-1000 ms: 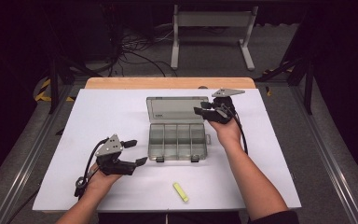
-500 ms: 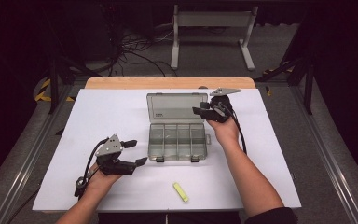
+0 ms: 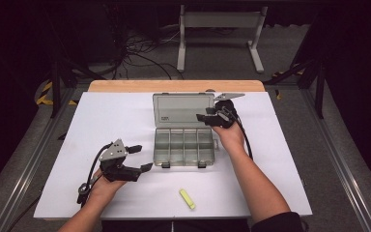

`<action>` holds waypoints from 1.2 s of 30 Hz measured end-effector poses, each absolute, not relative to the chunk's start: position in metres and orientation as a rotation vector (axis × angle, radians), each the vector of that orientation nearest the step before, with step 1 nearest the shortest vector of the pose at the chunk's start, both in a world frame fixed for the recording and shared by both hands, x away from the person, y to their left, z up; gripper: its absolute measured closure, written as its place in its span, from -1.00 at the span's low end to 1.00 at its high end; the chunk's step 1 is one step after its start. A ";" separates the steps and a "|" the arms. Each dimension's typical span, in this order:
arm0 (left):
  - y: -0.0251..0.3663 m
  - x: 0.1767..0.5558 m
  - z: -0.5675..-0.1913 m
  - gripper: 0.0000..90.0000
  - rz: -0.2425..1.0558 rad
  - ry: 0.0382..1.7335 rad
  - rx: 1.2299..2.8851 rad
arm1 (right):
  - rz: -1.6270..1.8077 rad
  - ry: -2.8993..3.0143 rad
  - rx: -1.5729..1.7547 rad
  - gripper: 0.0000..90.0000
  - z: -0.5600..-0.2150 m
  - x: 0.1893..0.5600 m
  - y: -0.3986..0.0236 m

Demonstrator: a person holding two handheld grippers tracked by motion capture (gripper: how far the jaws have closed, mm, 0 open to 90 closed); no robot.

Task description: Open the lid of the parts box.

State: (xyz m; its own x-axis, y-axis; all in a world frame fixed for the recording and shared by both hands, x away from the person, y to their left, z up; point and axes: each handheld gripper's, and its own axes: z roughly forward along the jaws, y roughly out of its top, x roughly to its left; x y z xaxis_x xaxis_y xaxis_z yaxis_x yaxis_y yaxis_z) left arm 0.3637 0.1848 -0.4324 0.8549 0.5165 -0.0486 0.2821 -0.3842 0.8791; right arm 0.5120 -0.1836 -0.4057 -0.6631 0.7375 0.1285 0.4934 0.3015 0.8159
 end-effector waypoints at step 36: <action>0.184 0.365 -0.434 -0.50 0.274 0.588 2.002 | 1.262 2.339 1.258 -0.31 -0.431 0.523 -0.185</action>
